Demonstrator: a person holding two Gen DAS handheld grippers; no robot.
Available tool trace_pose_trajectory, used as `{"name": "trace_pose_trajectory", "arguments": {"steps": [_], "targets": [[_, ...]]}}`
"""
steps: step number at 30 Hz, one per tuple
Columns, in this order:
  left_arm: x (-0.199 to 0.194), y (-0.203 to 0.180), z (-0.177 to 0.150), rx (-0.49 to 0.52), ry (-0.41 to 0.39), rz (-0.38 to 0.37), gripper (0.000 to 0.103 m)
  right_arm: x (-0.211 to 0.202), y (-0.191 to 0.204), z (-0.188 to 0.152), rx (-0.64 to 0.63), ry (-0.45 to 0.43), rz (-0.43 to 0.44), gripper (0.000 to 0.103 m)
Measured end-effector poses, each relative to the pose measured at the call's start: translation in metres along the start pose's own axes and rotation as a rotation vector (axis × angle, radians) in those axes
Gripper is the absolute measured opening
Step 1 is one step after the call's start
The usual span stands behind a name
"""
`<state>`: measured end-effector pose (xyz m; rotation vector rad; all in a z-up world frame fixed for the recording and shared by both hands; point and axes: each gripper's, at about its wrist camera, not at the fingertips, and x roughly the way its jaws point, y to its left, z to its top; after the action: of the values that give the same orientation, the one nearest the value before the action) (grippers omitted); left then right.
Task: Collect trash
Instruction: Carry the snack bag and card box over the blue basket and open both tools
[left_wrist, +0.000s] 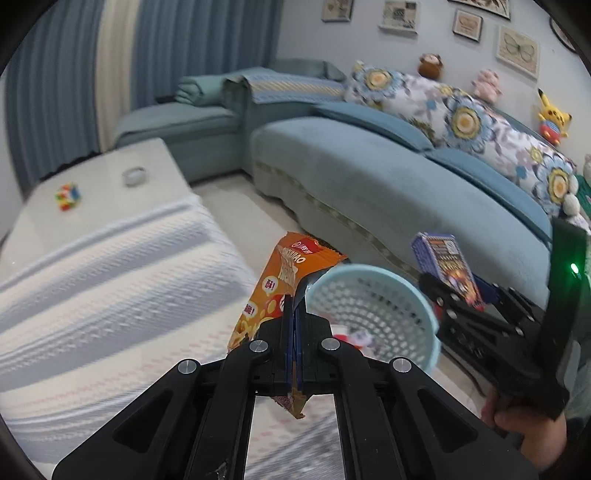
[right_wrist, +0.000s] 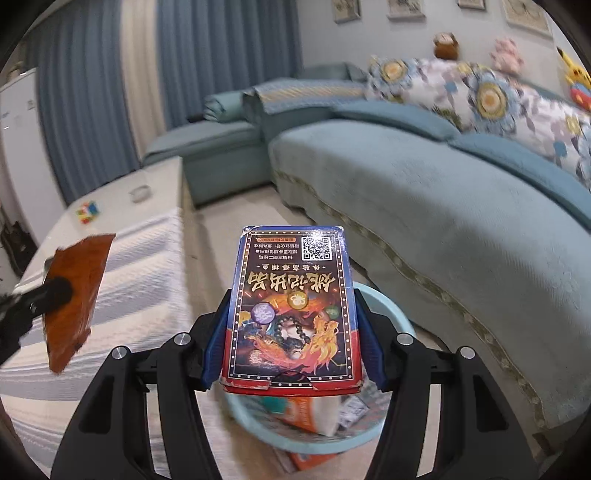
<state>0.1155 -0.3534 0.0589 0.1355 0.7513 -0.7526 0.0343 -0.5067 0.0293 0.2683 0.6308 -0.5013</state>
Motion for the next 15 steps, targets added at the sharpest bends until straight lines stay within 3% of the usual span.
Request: {"name": "trace_pose_trajectory", "arguments": {"steps": [6,10,11,12,15], "targets": [[0.049,-0.037,0.002,0.018,0.055,-0.077,0.0,0.023,-0.054,-0.003,0.053,0.042,-0.04,0.057],[0.077,-0.064,0.002,0.044,0.093,-0.094,0.005,0.029,-0.072,-0.003,0.089,0.072,0.025,0.06],[0.083,-0.066,0.002,0.039,0.115,-0.097,0.03,0.03,-0.075,-0.002,0.099,0.081,0.044,0.067],[0.086,-0.067,0.002,0.029,0.129,-0.098,0.06,0.031,-0.078,-0.001,0.118,0.093,0.057,0.081],[0.076,-0.061,0.003,-0.033,0.076,-0.096,0.063,0.025,-0.096,0.005,0.209,0.081,0.114,0.082]]}}
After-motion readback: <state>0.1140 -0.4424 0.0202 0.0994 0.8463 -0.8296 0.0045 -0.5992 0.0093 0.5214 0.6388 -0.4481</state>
